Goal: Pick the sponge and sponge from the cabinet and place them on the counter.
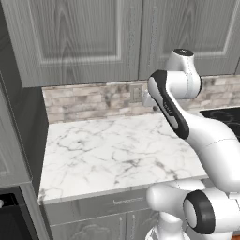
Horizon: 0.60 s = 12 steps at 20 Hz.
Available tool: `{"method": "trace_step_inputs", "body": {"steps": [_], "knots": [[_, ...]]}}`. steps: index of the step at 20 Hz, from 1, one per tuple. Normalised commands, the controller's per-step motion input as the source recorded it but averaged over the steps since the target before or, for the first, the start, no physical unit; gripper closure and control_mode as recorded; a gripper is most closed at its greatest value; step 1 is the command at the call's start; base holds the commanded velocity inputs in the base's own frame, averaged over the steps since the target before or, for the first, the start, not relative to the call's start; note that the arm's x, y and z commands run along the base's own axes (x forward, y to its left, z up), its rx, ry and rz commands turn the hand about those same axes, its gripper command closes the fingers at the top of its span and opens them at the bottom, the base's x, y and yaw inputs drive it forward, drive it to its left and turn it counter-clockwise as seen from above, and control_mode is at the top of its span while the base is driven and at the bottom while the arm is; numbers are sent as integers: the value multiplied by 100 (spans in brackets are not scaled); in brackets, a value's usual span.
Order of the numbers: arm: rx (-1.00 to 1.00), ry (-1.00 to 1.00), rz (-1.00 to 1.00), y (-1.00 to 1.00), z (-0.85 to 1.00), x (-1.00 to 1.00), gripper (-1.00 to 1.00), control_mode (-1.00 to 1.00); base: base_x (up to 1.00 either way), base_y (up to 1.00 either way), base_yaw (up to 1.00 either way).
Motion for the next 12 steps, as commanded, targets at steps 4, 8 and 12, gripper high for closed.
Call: {"method": "trace_step_inputs", "body": {"steps": [4, 8, 12], "knots": [[2, 0, 0, -8, -2, 3, -100, -100, 0, 0, 0], [0, 0, 0, 0, 0, 0, -100, -100, 0, 0, 0], [0, 0, 0, 0, 0, 0, -100, -100, 0, 0, 0]]}}
